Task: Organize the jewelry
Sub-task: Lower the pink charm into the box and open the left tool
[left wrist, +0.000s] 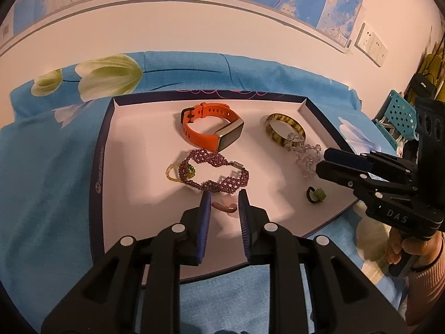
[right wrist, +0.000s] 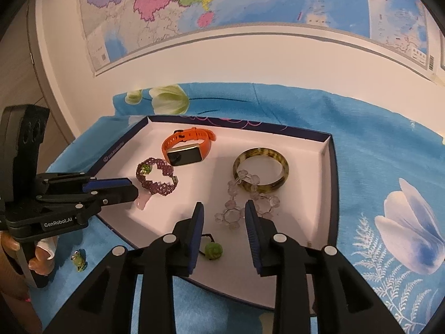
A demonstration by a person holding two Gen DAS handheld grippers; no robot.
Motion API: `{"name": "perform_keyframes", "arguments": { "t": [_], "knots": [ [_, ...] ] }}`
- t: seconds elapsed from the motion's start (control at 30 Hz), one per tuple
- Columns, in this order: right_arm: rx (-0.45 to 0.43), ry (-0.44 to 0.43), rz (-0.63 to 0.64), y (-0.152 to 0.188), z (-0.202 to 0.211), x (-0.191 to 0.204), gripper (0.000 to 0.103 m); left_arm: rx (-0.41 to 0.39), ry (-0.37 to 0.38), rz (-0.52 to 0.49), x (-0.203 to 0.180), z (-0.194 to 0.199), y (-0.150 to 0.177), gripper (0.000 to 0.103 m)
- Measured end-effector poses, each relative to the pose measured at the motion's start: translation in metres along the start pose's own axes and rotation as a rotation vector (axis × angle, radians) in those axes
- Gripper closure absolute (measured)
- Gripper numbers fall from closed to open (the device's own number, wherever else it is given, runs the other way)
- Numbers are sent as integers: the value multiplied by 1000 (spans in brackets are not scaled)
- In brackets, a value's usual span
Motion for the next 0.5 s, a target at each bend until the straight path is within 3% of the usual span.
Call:
{"name": "perform_keyframes", "arguments": {
  "t": [0.17,0.5],
  "knots": [
    [-20,-4,-14,0,10,-3,73,-8,-4,-2,0,3,0,72],
    [-49,-34,-31,3,30,1,67,-51,-7,-15,-4,21,-3,65]
  ]
}}
Point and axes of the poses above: each gripper's, at about its wrist camera, not at the fingertips, and z roughly against the way its jaws point, x to its left, y to its underside, the point moved 7 cm from there along -z, roughly the way its jaws point, and after that the axes turned 9 degrees about y, right-handed, at the moved point
